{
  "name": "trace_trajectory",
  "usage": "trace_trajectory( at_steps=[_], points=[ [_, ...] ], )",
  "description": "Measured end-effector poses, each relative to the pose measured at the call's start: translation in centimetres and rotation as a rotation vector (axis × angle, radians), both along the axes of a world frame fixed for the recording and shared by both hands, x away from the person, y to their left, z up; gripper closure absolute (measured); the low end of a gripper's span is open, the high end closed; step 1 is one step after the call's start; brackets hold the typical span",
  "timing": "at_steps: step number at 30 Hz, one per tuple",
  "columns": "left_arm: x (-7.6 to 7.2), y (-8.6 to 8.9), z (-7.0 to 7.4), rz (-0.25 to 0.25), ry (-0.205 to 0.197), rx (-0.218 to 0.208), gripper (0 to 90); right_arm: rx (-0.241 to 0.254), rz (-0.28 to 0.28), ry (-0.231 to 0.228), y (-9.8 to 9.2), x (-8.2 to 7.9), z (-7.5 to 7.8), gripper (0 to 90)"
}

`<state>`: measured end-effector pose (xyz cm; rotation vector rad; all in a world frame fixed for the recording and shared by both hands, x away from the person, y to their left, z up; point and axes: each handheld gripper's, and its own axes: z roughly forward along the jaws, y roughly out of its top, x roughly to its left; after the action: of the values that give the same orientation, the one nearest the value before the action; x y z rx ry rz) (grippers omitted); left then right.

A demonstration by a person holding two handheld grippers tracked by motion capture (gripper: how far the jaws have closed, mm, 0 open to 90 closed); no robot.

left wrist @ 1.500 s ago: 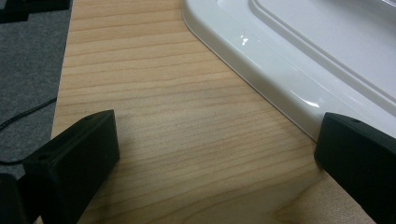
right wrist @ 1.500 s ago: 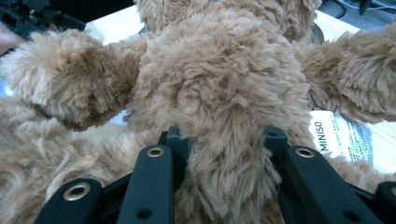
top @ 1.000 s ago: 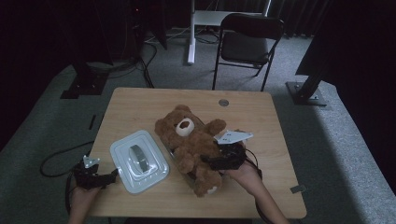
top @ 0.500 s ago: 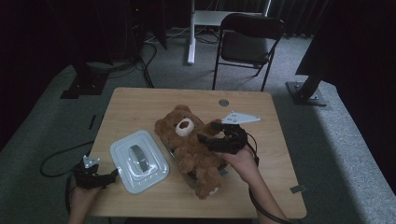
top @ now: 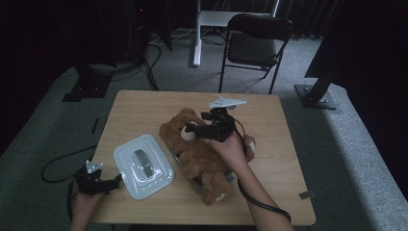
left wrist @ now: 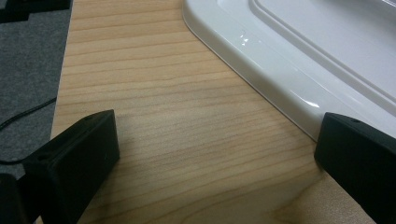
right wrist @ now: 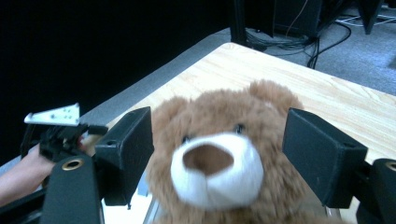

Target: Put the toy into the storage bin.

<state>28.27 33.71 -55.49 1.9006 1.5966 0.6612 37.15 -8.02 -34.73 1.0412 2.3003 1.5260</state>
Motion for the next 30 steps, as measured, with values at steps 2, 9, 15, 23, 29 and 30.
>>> trace_trajectory(
  at_steps=[2, 9, 15, 23, 29, 30],
  points=[
    [0.0, 0.0, 0.0, -0.003, 0.0, -0.001, 0.7, -0.019, 0.001, 0.006, 0.8, 0.5, 0.0, 20.6],
    [0.0, 0.0, 0.0, -0.005, 0.0, -0.001, 0.7, -0.122, 0.002, 0.025, 3.2, 1.8, -0.9, 18.7],
    [0.0, 0.0, 0.0, -0.006, 0.0, -0.001, 0.7, -0.18, 0.008, 0.07, 3.5, 2.8, -3.0, 23.9],
    [0.0, 0.0, 0.0, -0.008, 0.001, 0.001, 0.7, -0.212, 0.016, 0.087, 3.4, 2.8, -3.7, 28.9],
    [0.0, 0.0, 0.0, -0.009, 0.002, 0.001, 0.7, -0.211, 0.036, 0.137, 3.3, 3.1, -5.2, 29.5],
    [0.0, 0.0, 0.0, -0.008, 0.001, 0.001, 0.6, -0.211, 0.035, 0.144, 3.3, 3.1, -5.2, 29.9]
  ],
)
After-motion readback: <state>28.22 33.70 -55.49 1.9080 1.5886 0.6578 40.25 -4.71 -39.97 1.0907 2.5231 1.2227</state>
